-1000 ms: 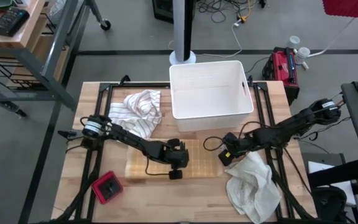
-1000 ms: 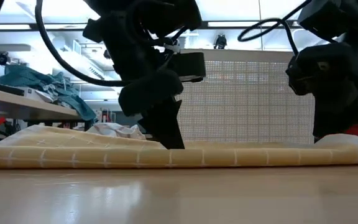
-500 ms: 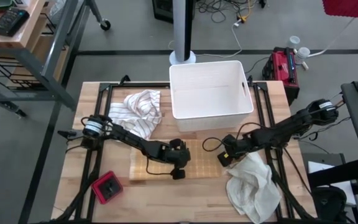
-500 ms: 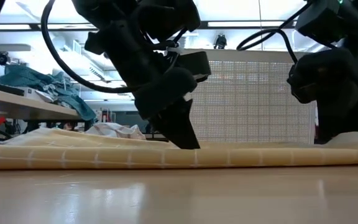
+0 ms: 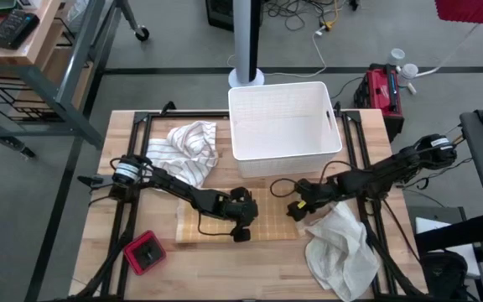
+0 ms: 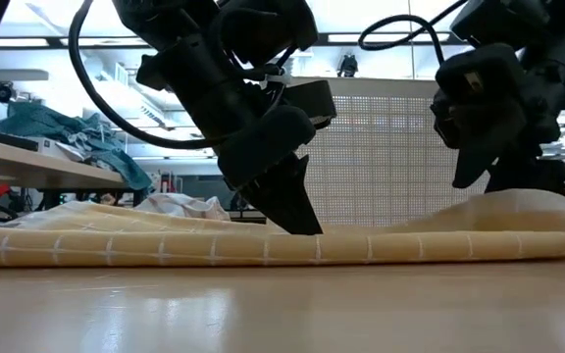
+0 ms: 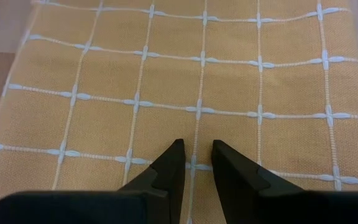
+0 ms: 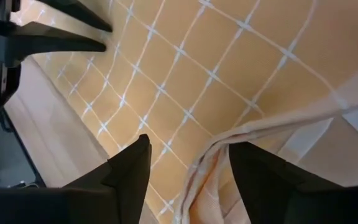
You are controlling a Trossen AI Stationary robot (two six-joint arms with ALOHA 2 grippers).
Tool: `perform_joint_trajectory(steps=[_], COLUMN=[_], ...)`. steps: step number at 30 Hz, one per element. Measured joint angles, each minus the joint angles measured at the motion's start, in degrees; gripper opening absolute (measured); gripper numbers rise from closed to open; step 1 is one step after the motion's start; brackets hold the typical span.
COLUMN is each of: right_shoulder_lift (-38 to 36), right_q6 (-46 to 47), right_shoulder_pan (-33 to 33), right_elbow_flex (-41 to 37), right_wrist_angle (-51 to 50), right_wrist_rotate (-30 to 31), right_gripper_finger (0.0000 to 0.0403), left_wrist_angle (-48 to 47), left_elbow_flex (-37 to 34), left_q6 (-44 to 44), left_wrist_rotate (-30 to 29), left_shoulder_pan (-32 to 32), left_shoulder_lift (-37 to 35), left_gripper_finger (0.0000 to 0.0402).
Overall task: Fold towel
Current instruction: Fold the yellow towel
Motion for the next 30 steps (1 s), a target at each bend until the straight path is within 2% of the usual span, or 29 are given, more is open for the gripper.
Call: perform_joint_trajectory(steps=[6,12,16,19,22,27,30], right_shoulder_lift=[5.6,11.5,11.4,9.3,6.7,2.0,0.8], right_q6=[0.7,0.1,-2.0,-2.5,-2.6,-1.1,0.4], right_shoulder_pan=[0.1,0.0,0.1,0.3,0.7,2.5,3.5], right_elbow_flex=[0.0,0.7,3.0,5.0,6.9,10.8,12.2], right_wrist_angle=[1.5,11.5,9.5,5.6,-4.0,-20.2,-26.2], right_wrist_rotate=[0.0,-0.9,-3.1,-3.2,-2.5,2.2,4.1], right_gripper_finger=[0.0192,0.0159,0.0135,0.0127,0.0129,0.0155,0.0175], left_wrist_angle=[1.2,1.6,3.0,4.4,4.6,4.7,4.7], left_elbow_flex=[0.0,-0.5,-1.8,-2.9,-3.3,-3.3,-3.3], left_q6=[0.2,0.5,0.3,-0.3,-1.0,-1.9,-2.7], left_wrist_rotate=[0.1,0.0,0.0,0.1,0.8,0.8,0.9], left_shoulder_pan=[0.0,0.1,0.2,0.3,0.4,0.3,0.3], left_shoulder_lift=[0.1,0.1,-0.1,-0.1,-0.1,-0.1,-0.1], left_gripper_finger=[0.0075,0.0075,0.0075,0.0075,0.0075,0.0075,0.0075])
